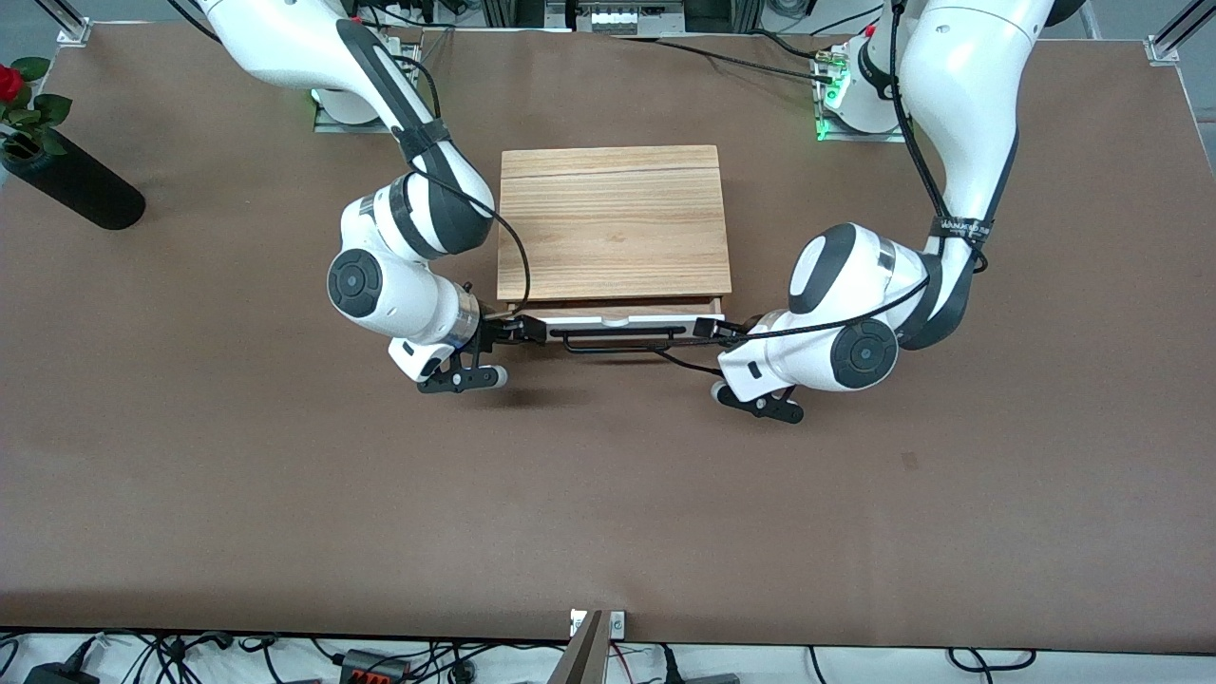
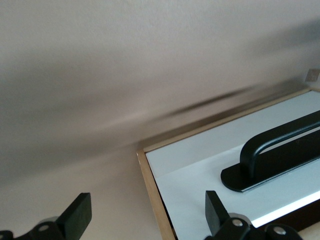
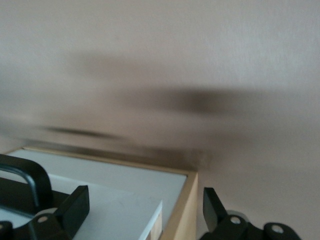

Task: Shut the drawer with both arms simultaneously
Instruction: 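Push the white drawer front into the box with both grippers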

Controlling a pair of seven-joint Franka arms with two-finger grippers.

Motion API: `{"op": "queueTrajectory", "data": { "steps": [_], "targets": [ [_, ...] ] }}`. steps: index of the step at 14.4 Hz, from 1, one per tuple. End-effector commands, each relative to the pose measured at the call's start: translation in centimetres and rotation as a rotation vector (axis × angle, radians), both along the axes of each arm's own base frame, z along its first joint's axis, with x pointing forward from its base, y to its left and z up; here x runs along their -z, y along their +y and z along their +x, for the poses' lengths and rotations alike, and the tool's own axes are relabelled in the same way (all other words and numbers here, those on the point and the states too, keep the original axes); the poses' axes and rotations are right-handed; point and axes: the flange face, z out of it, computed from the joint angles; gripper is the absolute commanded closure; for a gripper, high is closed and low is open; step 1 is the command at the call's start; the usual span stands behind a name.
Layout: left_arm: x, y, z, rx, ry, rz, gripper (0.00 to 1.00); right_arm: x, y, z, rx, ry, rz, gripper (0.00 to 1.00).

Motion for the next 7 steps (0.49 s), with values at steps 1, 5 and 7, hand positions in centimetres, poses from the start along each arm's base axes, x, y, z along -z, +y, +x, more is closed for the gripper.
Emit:
{"op": "queueTrajectory", "data": {
  "steps": [1,5,7],
  "targets": [
    [0.1,-0.8,-0.6,0.016,0.041,-0.022,0.0,0.5,-0.3,-1.3,-0.019,0.073,-0.016,0.0],
    [1.0,-0.7,-1.0,0.016,0.084,-0.024,0.0,0.6,-0.5,-1.7,-0.031,0.117,-0.026,0.0],
    [1.5,-0.6,-1.2,0.019,0.105,-0.018,0.0,0.6,-0.5,-2.0,-0.034,0.14,-0.031,0.0]
  ]
}}
